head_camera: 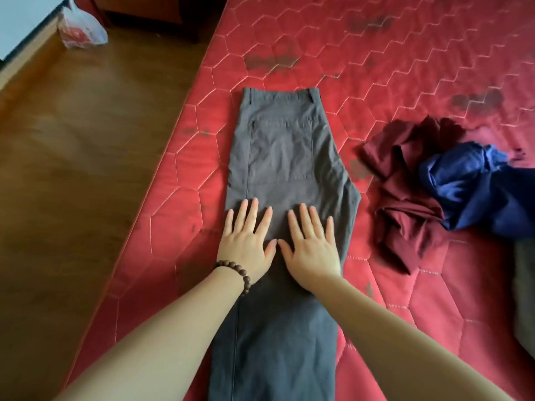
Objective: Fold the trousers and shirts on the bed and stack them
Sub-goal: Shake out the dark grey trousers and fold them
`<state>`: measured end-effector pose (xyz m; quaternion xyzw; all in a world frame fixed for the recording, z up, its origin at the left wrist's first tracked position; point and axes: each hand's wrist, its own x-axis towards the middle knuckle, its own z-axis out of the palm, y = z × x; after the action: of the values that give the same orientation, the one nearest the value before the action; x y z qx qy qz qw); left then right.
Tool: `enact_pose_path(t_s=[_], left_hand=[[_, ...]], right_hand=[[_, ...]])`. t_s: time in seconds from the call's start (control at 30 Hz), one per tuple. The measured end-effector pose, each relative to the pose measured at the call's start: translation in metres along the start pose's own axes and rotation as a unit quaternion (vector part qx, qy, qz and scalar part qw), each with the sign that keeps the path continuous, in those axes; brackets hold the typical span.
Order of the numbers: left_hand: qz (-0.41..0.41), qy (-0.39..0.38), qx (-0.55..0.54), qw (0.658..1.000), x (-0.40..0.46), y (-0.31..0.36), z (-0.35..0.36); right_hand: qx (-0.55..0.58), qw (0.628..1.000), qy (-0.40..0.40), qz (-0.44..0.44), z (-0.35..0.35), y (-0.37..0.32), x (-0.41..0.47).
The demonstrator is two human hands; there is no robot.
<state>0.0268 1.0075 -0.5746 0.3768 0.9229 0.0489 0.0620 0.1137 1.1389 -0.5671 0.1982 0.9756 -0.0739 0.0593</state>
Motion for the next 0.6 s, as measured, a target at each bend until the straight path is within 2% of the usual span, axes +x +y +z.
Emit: enact_pose_path(t_s=[0.3, 0.6], left_hand=[[0.023, -0.03, -0.008, 0.999, -0.15, 0.031, 0.012], [0.048, -0.045, 0.01, 0.998, -0.273, 0.045, 0.025]], right_hand=[[0.056, 0.998, -0.02, 0.005, 0.023, -0.039, -0.145], [0.022, 0.999, -0.027, 0.004, 0.048, -0.061, -0.267]])
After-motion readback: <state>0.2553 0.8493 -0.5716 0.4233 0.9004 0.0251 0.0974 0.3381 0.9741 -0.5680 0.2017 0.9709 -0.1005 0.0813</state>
